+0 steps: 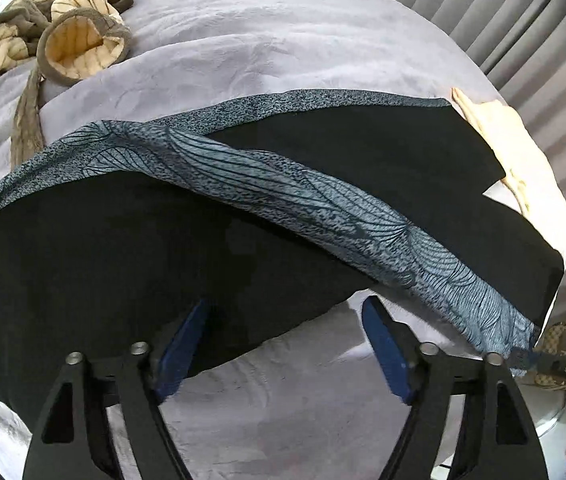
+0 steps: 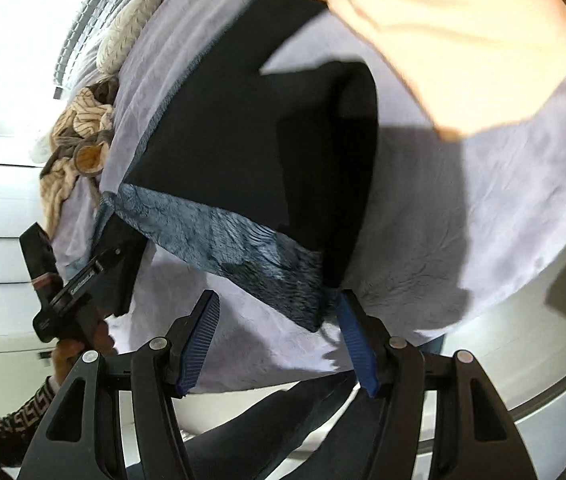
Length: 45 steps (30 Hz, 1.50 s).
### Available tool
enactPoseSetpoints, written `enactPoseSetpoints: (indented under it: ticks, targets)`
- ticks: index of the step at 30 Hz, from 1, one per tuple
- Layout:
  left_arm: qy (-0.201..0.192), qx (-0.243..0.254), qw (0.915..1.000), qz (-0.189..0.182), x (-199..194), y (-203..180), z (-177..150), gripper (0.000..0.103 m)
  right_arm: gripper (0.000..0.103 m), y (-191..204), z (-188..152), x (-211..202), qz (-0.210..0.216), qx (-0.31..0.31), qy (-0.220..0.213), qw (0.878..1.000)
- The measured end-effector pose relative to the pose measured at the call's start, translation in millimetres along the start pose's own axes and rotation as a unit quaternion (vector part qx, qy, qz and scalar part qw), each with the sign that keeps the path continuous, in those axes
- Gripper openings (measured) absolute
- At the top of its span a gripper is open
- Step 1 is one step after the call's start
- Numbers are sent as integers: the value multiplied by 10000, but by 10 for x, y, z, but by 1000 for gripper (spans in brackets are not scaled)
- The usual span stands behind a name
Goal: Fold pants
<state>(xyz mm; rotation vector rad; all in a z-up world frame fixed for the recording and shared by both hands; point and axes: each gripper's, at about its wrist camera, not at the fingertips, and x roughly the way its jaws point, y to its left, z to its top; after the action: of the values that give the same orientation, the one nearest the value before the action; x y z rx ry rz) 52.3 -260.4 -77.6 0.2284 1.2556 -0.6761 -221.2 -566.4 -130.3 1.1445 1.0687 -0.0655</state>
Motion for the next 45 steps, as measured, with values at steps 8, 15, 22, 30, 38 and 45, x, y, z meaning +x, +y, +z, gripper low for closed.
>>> enactPoseSetpoints:
  ticks: [8, 15, 22, 30, 38, 45]
  targets:
    - [127, 36, 9994, 332, 152, -137, 58, 80, 12, -259, 124, 159, 1234, 771, 118, 9893]
    - [-128, -481, 9988, 29, 99, -281, 600, 80, 12, 195, 825, -419, 2079, 357, -542, 9760]
    - [-426, -827, 9950, 360, 263, -225, 1252, 80, 12, 638, 2125, -436, 1837, -328, -519, 9811]
    - [-275, -884, 9917, 890, 670, -158, 1521, 80, 30, 612, 2751, 160, 690, -453, -18, 9966]
    - [-252, -894, 9911, 951, 519, -173, 1357, 80, 64, 334, 2458, -278, -328, -1180, -478, 9913]
    - [-22, -827, 9891, 1218, 632, -176, 1227, 80, 13, 74, 2434, -72, -350, -830, -184, 9958]
